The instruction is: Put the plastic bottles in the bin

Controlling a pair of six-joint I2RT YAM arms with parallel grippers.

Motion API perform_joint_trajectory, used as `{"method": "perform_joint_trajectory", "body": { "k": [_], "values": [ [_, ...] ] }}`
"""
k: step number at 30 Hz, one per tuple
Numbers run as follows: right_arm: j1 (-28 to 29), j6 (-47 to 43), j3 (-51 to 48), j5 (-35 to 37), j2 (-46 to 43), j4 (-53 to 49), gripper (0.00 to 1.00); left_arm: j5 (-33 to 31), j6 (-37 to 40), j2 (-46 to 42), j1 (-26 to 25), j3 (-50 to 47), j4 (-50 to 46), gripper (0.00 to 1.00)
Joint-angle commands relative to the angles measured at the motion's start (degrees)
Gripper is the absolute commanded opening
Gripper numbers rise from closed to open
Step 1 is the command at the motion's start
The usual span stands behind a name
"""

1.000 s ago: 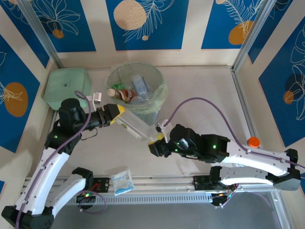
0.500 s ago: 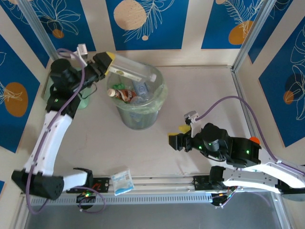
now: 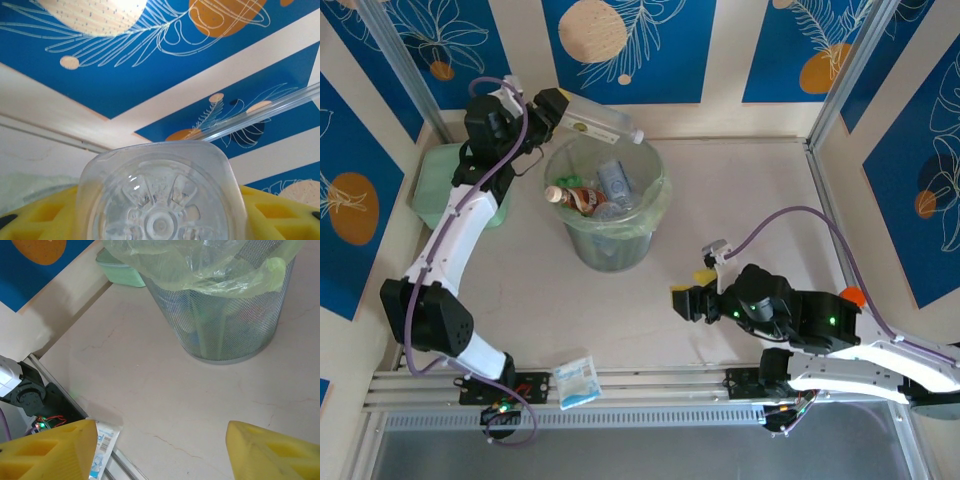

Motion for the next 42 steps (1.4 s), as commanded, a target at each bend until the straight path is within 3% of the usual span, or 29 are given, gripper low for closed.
{"method": "perform_joint_trajectory", "body": {
  "k": [1,11,20,23,29,35,39,42],
  "values": [
    [0.41,0.08,0.07,1.44,-1.57,0.74,0.68,-1.05,4.58,0.35,0.33,1.09,-0.54,0.34],
    [0.41,-0.1,0.6,1.35,-3.3,0.07,0.68,-0.89,14.57,-1.32,-0.12,0.05,-13.0,0.33],
    [0.42,-0.71,0.69,0.75,-2.65,1.57,0.68,-0.11,15.24,-3.56,-0.71,-4.96,-16.12,0.38],
    [0.48,-0.58,0.78,0.65,-2.34,1.39,0.68,1.97,12.78,-2.65,-1.0,-5.16,-14.34,0.46],
    [0.5,-0.18,0.51,0.65,-2.35,1.48,0.68,1.68,11.6,-3.12,-1.96,-3.85,-13.39,0.84],
    [0.45,-0.88,1.15,1.0,-2.34,1.15,0.68,-1.4,15.17,-3.24,-1.78,7.63,-25.31,0.88],
    [0.42,-1.12,1.06,1.44,-2.73,0.78,0.68,-8.47,21.2,-3.3,-1.53,17.49,-40.22,0.88],
    [0.38,-1.09,0.35,1.4,-3.3,1.42,0.68,-13.29,23.19,-4.59,-1.28,19.15,-42.07,0.84]
  ]
}}
